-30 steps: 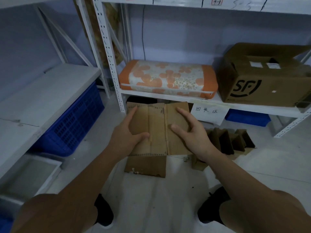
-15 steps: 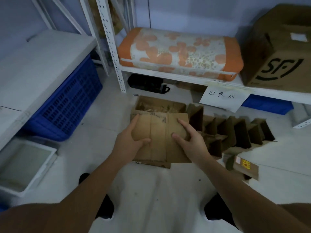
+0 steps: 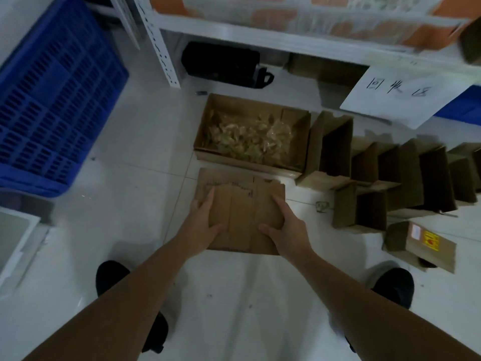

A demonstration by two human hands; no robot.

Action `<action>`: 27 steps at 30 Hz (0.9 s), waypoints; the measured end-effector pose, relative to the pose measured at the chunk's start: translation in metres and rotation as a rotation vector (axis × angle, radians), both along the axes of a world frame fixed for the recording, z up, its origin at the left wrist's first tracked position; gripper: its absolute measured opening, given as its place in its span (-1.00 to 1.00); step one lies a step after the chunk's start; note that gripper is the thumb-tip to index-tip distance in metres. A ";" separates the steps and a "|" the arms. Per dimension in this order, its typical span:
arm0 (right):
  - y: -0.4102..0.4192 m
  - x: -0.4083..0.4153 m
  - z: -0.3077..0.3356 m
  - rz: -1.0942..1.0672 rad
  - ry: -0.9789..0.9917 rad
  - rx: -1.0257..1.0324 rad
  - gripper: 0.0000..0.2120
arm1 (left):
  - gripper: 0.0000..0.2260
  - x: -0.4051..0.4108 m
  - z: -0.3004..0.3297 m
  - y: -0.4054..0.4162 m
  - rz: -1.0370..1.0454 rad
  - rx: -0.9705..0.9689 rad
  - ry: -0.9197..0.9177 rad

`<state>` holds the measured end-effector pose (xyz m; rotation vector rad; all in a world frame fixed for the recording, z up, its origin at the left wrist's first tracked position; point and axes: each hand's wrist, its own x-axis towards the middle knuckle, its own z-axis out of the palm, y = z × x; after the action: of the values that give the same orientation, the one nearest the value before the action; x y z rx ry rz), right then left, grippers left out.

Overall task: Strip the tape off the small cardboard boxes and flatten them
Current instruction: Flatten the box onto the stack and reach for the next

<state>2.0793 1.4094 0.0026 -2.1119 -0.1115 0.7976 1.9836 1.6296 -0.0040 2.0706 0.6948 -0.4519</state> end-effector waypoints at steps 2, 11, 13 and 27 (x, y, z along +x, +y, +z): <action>0.008 0.007 -0.028 0.008 0.003 -0.025 -0.22 | -0.13 0.007 -0.027 0.004 0.006 0.018 0.014; 0.040 0.040 -0.129 0.034 -0.017 -0.114 -0.24 | -0.19 0.047 -0.123 0.023 0.025 0.121 0.033; 0.042 0.041 -0.146 0.045 0.002 -0.126 -0.23 | -0.22 0.052 -0.138 0.024 -0.004 0.169 0.062; 0.033 0.020 -0.176 0.297 -0.001 -0.365 -0.20 | -0.17 0.032 -0.165 0.038 -0.005 0.220 0.182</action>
<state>2.0989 1.4426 -0.1735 -2.4747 -0.3056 1.0563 2.0161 1.6678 -0.1689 2.2560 0.8799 -0.5951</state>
